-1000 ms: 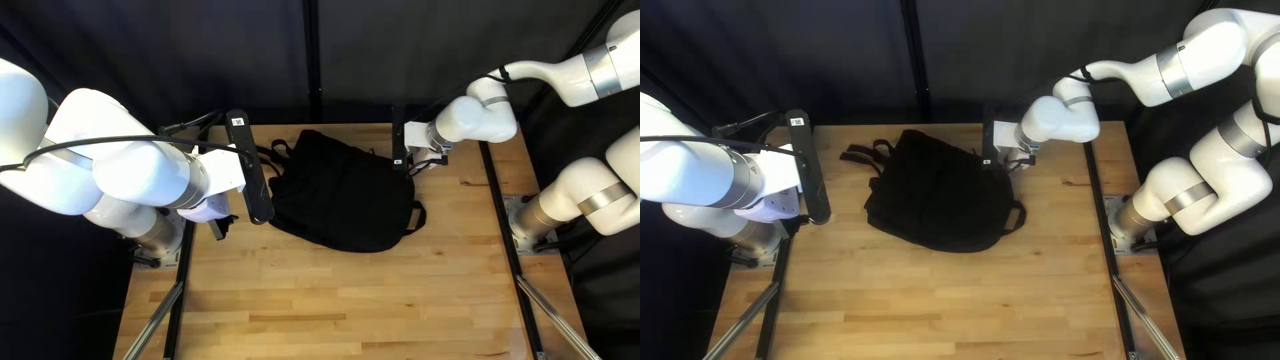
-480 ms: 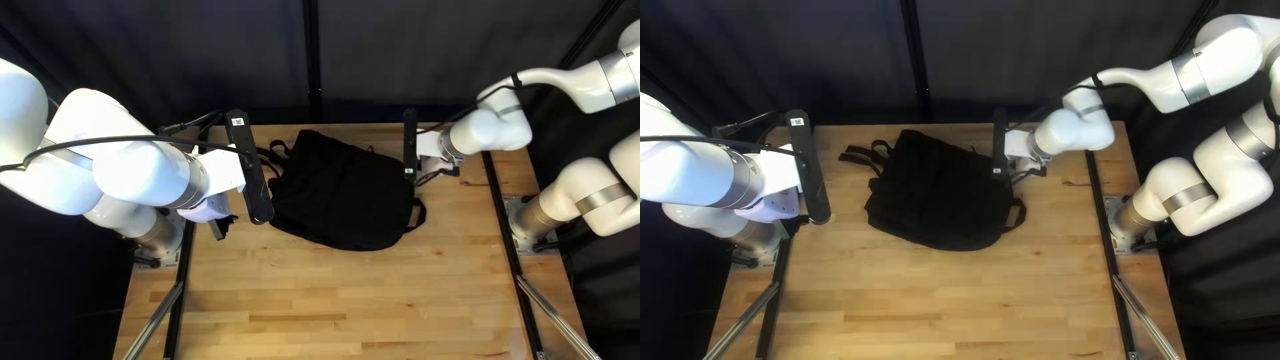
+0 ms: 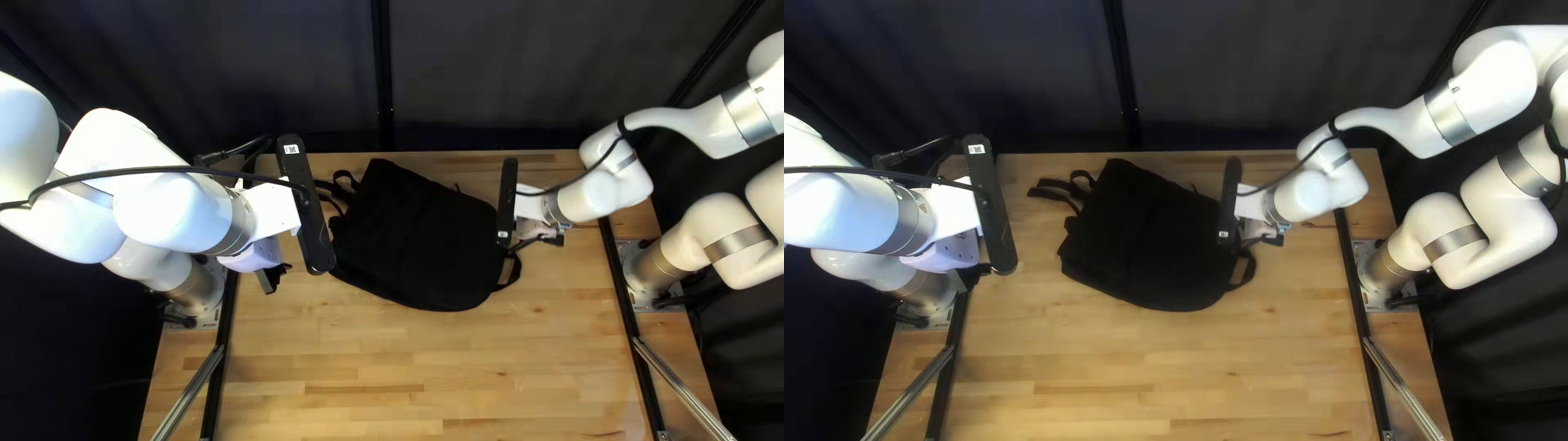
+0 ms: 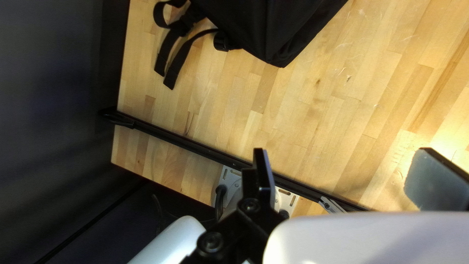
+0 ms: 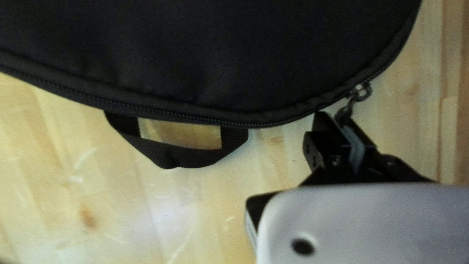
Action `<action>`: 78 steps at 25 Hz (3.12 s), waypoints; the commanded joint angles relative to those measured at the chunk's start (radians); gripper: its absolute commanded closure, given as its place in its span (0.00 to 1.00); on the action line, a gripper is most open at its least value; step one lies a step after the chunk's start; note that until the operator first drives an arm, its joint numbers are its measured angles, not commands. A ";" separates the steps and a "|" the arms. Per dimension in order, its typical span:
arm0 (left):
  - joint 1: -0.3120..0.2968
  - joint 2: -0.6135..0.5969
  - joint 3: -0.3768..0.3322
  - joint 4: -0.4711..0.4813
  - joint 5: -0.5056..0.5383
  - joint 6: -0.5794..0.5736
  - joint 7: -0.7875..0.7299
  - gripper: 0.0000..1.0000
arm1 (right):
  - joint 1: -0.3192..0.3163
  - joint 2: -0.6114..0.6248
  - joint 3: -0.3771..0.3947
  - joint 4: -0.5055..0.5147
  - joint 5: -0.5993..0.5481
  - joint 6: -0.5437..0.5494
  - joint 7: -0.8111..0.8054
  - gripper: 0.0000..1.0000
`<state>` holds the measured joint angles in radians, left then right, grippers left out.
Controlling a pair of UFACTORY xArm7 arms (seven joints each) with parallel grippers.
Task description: Remove a lunch box from a kids backpack
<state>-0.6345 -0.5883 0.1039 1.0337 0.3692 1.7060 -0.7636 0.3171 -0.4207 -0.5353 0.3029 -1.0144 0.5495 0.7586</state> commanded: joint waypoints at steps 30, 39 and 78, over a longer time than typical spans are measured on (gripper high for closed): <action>-0.014 0.264 0.504 -0.304 0.030 -0.745 0.388 0.00 | 0.003 0.025 0.049 -0.018 -0.061 -0.033 0.096 1.00; 0.063 0.123 0.503 -0.515 0.091 -0.764 0.337 0.00 | 0.005 0.038 0.045 -0.014 -0.066 -0.048 0.092 1.00; 0.005 0.253 0.425 -0.606 0.064 -0.956 0.073 1.00 | 0.056 0.023 0.116 -0.031 -0.016 0.009 0.160 1.00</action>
<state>-0.6221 -0.3437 0.5329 0.4158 0.4441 0.7420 -0.6834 0.3535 -0.4103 -0.4407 0.2652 -1.0480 0.5483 0.8907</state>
